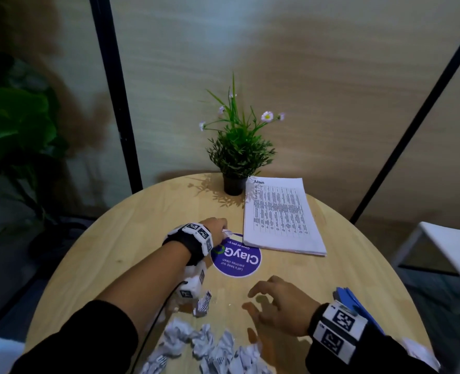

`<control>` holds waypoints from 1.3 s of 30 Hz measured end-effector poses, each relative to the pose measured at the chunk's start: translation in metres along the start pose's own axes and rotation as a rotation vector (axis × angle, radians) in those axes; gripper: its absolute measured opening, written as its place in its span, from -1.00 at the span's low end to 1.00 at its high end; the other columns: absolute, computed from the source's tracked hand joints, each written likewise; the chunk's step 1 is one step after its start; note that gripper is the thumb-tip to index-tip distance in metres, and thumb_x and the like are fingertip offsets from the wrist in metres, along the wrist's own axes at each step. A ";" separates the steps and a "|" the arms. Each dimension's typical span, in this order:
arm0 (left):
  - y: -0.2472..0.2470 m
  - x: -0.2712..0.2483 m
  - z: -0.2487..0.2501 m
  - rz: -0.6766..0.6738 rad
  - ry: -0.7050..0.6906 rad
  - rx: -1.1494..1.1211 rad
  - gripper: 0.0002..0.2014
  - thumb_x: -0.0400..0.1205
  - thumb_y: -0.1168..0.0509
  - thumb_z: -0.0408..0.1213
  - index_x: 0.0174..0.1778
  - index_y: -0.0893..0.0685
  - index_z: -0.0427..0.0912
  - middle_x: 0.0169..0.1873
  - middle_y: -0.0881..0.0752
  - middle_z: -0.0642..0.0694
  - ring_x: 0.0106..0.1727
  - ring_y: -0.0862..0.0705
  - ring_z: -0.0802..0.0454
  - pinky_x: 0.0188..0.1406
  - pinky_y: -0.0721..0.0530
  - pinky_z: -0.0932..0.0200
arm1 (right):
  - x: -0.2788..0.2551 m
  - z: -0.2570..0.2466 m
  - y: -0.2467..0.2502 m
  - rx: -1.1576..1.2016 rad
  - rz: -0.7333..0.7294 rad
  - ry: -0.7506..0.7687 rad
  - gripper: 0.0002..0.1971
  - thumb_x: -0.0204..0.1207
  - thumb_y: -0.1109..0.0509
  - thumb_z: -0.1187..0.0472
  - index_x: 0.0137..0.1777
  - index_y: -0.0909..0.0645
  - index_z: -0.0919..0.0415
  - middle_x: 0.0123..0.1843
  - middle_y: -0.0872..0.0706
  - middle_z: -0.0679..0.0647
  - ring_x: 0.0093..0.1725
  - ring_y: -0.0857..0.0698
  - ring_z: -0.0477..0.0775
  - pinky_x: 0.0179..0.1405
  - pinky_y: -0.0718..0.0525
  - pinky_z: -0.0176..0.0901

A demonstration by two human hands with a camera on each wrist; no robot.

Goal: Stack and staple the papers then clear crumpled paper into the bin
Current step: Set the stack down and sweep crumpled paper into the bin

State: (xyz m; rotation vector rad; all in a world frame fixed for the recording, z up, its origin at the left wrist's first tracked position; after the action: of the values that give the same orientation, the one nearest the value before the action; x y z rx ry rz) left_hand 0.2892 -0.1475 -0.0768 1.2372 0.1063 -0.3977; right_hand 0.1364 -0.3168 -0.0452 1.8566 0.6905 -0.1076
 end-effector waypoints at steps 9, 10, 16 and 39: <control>0.050 -0.130 0.015 -0.113 -0.066 -0.017 -0.72 0.74 0.00 -0.23 0.38 -0.31 -0.04 -0.15 -0.59 -0.18 -0.35 -0.53 -0.09 -0.47 -0.50 0.21 | -0.030 -0.007 -0.049 -0.077 -0.080 -0.167 -0.33 0.35 -0.51 -0.07 0.45 -0.36 -0.11 0.35 -0.45 0.14 0.30 -0.58 0.18 0.29 -0.56 -0.08; 0.052 -0.146 0.012 -0.131 -0.071 0.009 -0.69 0.75 0.03 -0.23 0.42 -0.29 0.05 -0.14 -0.58 -0.17 -0.35 -0.55 -0.10 -0.45 -0.53 0.20 | -0.032 -0.010 -0.056 -0.077 -0.092 -0.177 -0.26 0.31 -0.54 -0.09 0.47 -0.31 -0.12 0.38 -0.42 0.15 0.31 -0.56 0.20 0.30 -0.56 -0.06; 0.058 -0.225 -0.025 -0.226 -0.037 0.170 -0.60 0.76 0.09 -0.31 0.47 -0.42 0.05 -0.01 -0.56 -0.19 -0.22 -0.62 -0.11 -0.65 -0.50 0.46 | -0.038 -0.031 -0.088 -0.083 -0.021 -0.277 -0.13 0.17 -0.58 -0.18 0.47 -0.25 -0.15 0.37 -0.31 0.16 0.26 -0.61 0.33 0.28 -0.63 0.08; -0.078 -0.419 -0.262 -0.068 0.487 -0.337 -0.63 0.72 -0.04 -0.30 0.46 -0.43 -0.06 0.34 -0.57 -0.23 -0.32 -0.58 0.03 -0.54 -0.54 0.44 | -0.008 -0.195 -0.020 0.138 0.106 0.073 -0.80 0.45 -0.30 0.41 0.02 -0.60 0.18 -0.08 -0.65 0.25 -0.32 -0.77 0.30 -0.24 -0.81 0.13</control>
State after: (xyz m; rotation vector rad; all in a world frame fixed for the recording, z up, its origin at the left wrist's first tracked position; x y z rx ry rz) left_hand -0.0910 0.1758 -0.1119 0.9754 0.6090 -0.1209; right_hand 0.0715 -0.1428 0.0182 2.0341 0.6474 -0.0192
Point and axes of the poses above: each hand's wrist, its own x-axis towards the middle knuckle, its own y-axis out of the back of the hand, z = x × y, the point moved 3 cm from there along x, towards the middle knuckle
